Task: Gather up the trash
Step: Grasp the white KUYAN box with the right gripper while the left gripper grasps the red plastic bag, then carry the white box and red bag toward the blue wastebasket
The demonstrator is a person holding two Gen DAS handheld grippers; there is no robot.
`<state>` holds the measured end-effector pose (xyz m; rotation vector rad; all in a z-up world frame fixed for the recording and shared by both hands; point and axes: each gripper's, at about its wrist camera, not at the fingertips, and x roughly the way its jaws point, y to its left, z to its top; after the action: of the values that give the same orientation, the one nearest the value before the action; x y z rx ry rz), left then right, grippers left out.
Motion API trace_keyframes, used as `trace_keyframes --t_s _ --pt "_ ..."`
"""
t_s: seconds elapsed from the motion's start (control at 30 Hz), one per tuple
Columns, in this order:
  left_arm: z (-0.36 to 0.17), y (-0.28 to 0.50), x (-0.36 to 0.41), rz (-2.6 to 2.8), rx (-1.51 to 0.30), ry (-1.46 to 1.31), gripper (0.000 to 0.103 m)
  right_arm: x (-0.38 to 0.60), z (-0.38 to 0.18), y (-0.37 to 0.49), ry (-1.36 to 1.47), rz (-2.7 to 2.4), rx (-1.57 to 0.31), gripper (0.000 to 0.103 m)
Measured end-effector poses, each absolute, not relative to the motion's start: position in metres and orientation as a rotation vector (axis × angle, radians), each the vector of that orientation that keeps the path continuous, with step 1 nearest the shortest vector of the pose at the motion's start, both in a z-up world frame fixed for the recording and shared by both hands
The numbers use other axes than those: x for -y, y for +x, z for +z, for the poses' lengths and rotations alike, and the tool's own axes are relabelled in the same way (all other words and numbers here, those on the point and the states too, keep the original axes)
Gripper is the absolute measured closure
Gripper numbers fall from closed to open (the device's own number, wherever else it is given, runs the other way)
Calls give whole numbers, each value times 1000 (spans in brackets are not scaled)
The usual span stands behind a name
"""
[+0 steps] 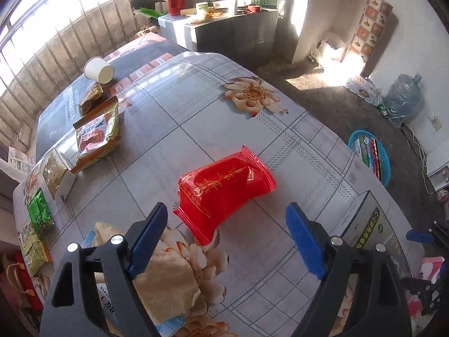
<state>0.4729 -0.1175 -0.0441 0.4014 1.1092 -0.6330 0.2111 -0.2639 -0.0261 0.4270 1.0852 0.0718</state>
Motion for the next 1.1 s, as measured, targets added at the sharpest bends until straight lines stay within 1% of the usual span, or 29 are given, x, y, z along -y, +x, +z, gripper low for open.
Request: trace_keyframes --t_s 0.03,0.17,0.2,0.27,0.4,0.47,0.6,0.67,0.7,0.77,0.83,0.93,1.1 --pt "-49 483 119 -629 -1136 384 20 265 -27 212 429 80 -1084 23" --pt "-66 504 127 -600 -1208 391 33 264 -30 214 433 112 -1087 23" --pt "-70 504 130 -594 -1225 401 36 262 -31 215 436 121 -1089 22" --pt "-78 505 132 -586 -1256 412 47 260 -33 215 443 148 -1099 19" --pt "-83 503 131 -573 -1265 395 60 248 -36 218 406 171 -1102 15" --pt "-82 503 130 -563 -1262 383 71 242 -37 219 384 166 -1107 15" --pt "-78 500 130 -569 -1253 359 74 230 -40 222 320 142 -1124 16" --pt "-75 496 131 -575 -1237 361 75 225 -40 223 307 144 -1124 25" --pt "-72 493 131 -578 -1231 360 75 224 -39 223 310 153 -1126 32" --pt "-66 487 130 -589 -1217 350 75 224 -39 223 330 161 -1127 36" --pt "-58 478 129 -601 -1202 337 75 227 -39 222 363 173 -1122 45" --pt "-45 463 124 -631 -1175 310 75 236 -39 220 436 196 -1122 52" --pt "-26 430 112 -676 -1142 251 75 246 -39 211 546 227 -1114 62"
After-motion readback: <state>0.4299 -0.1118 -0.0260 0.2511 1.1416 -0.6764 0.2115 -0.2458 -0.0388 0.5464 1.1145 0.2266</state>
